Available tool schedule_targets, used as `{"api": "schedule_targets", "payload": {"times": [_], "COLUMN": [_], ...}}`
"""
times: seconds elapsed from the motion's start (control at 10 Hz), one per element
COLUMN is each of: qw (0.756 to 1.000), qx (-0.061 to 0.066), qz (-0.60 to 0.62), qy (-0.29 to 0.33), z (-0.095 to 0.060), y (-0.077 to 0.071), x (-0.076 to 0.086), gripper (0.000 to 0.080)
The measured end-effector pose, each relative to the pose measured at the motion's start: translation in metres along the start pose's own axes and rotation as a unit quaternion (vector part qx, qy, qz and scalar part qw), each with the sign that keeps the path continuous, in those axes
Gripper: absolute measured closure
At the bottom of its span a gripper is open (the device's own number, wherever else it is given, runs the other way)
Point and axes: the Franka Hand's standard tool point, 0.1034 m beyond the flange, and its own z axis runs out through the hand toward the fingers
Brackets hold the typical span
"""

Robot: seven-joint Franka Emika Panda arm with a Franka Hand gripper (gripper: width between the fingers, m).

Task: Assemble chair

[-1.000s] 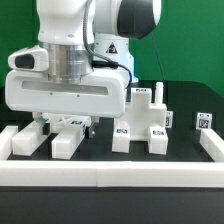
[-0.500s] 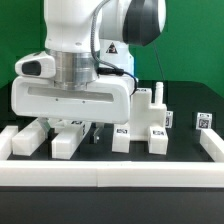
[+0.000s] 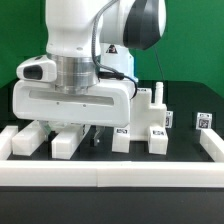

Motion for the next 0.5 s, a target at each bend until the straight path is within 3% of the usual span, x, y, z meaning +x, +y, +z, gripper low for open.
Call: {"api": "schedule_targets", "payload": {"times": [0.4, 0.5], "qw": [1.000, 1.000], "qx": [0.000, 0.000], "qz": [0.002, 0.002], "qy": [0.000, 0.000], "z": [0.0004, 0.0004], "y": [0.0041, 0.0043], "x": [-0.0004, -0.0004], "gripper": [0.0180, 0.0360]}}
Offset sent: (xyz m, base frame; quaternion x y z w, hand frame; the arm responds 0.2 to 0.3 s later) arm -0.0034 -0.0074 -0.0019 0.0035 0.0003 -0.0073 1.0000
